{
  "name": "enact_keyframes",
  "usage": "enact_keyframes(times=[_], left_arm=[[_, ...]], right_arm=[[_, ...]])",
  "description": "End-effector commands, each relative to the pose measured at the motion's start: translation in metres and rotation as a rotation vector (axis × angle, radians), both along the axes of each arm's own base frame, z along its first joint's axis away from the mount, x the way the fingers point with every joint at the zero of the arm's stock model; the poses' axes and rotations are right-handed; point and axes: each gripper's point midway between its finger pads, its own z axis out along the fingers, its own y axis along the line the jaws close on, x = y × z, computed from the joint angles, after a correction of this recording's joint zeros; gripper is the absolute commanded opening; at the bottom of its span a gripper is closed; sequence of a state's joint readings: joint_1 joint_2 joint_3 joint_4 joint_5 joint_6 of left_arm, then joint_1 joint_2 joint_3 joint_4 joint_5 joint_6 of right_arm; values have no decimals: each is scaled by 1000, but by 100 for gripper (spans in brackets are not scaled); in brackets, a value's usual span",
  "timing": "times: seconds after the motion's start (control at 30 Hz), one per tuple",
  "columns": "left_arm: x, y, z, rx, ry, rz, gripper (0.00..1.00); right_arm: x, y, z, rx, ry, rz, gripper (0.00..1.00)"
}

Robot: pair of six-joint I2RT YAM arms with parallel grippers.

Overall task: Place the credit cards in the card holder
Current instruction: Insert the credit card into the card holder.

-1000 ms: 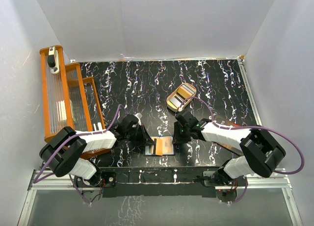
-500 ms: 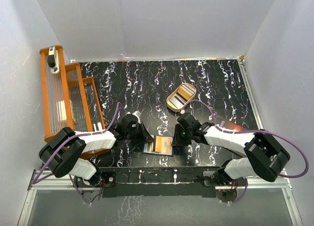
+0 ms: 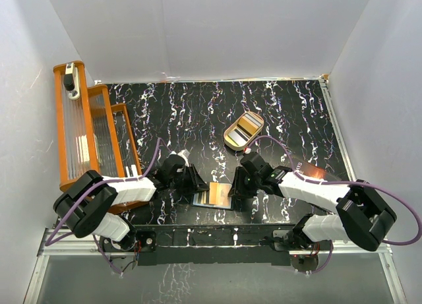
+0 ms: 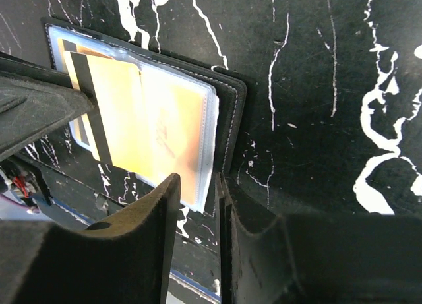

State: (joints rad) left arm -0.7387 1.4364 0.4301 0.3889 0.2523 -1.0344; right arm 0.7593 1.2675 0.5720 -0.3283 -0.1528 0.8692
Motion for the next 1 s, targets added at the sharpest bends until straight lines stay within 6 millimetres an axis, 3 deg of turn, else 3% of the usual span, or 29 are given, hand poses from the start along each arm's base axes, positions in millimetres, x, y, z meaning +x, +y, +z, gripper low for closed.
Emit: enact_keyframes(times=[0.0,0.13,0.2,0.53,0.97], left_arm=[[-4,2,-1,50,28,-15,27],[-1,0,9,58,7,-27,28],[0,1,10,80,4,-27,20],[-14,4,-1,111,72,-50,4],[-20,-1,-7,145,113,-124,0]], right_arm=[[12,19,24,93,-57,-1,27],[15,19,22,89,-67,-5,25],[16,18,18,75,-69,3,24],[14,11,5,32,-62,1,23],[13,6,-13,13,-56,-14,24]])
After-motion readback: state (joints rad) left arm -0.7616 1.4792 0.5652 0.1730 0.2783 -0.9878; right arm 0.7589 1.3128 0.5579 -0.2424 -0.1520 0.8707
